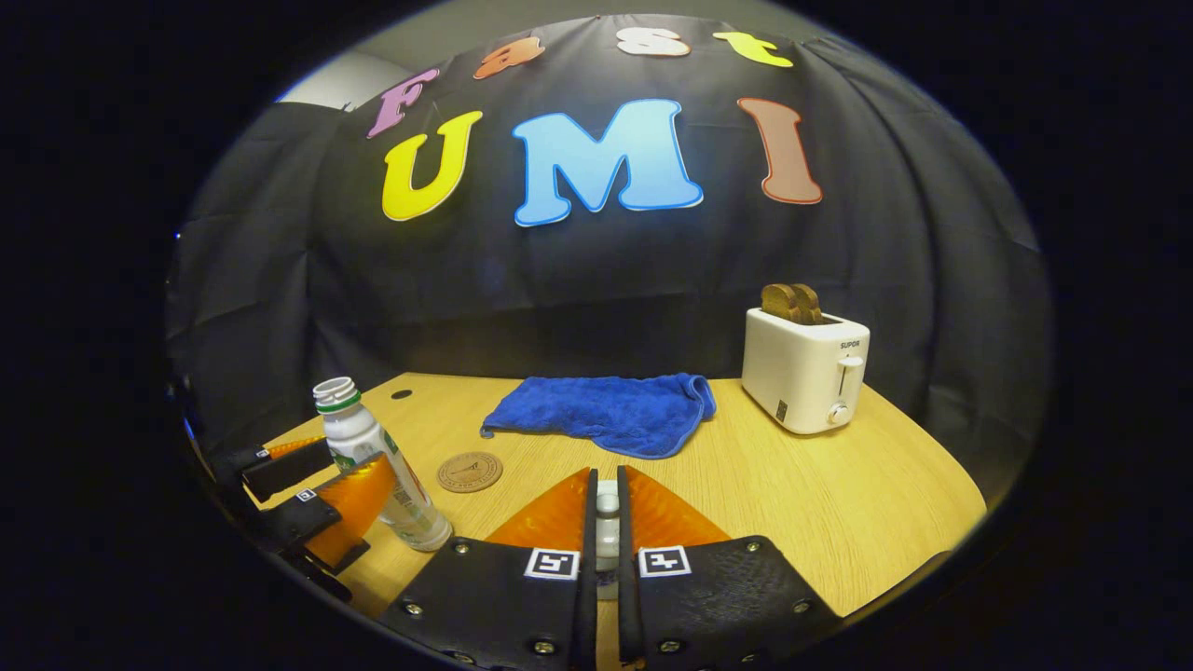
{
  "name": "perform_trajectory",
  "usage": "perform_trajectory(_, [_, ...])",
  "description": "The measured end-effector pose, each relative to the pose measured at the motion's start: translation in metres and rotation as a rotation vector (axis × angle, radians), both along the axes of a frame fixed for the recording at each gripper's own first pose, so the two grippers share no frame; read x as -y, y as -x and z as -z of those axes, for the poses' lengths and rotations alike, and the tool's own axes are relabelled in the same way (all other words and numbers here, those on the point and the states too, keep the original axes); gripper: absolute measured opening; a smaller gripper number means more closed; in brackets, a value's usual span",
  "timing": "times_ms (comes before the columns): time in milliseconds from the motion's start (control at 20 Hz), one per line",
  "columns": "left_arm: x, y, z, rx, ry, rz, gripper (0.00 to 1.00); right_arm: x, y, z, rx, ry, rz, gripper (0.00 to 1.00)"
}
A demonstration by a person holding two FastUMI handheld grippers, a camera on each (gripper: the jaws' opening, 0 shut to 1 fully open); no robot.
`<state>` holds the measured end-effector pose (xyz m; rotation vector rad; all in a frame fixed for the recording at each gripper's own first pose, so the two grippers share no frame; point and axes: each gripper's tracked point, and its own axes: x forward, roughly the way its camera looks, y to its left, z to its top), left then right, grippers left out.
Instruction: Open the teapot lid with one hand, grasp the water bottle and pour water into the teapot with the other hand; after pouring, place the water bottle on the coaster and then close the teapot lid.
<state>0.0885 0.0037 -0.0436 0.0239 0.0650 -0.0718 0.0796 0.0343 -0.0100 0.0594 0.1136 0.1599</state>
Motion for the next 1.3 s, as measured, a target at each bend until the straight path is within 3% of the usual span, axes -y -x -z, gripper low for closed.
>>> perform_trajectory(400, [0.0, -0.025, 0.032, -0.074, 0.033, -0.015, 1.0, 0.01, 0.018, -0.013, 0.037, 0.0, 0.003, 0.08])
perform_trajectory(500, [0.002, -0.028, 0.048, -0.123, 0.031, -0.013, 0.95, 0.014, 0.018, -0.01, 0.034, 0.005, 0.013, 0.08])
perform_trajectory(600, [0.002, -0.031, 0.057, -0.142, 0.035, -0.018, 0.98, 0.018, 0.019, -0.006, 0.028, 0.004, 0.019, 0.09])
perform_trajectory(750, [0.003, -0.033, 0.056, -0.135, 0.037, -0.014, 0.79, 0.024, 0.021, -0.001, 0.018, -0.004, 0.028, 0.08])
perform_trajectory(900, [0.005, -0.034, 0.055, -0.136, 0.037, -0.003, 0.84, 0.031, 0.02, 0.003, 0.012, -0.011, 0.041, 0.09])
perform_trajectory(950, [0.007, -0.034, 0.055, -0.139, 0.029, 0.003, 0.86, 0.033, 0.021, 0.003, 0.011, -0.014, 0.044, 0.09])
perform_trajectory(1000, [0.009, -0.035, 0.055, -0.143, 0.014, 0.009, 0.75, 0.035, 0.021, 0.003, 0.01, -0.017, 0.048, 0.09])
perform_trajectory(1050, [0.008, -0.035, 0.054, -0.143, -0.003, 0.01, 0.86, 0.037, 0.021, 0.005, 0.009, -0.02, 0.052, 0.09])
perform_trajectory(1250, [0.005, -0.037, 0.045, -0.127, -0.072, 0.013, 0.86, 0.045, 0.022, 0.009, 0.002, -0.026, 0.062, 0.08])
perform_trajectory(1300, [0.004, -0.037, 0.043, -0.127, -0.097, 0.013, 0.81, 0.047, 0.023, 0.01, 0.001, -0.029, 0.066, 0.09])
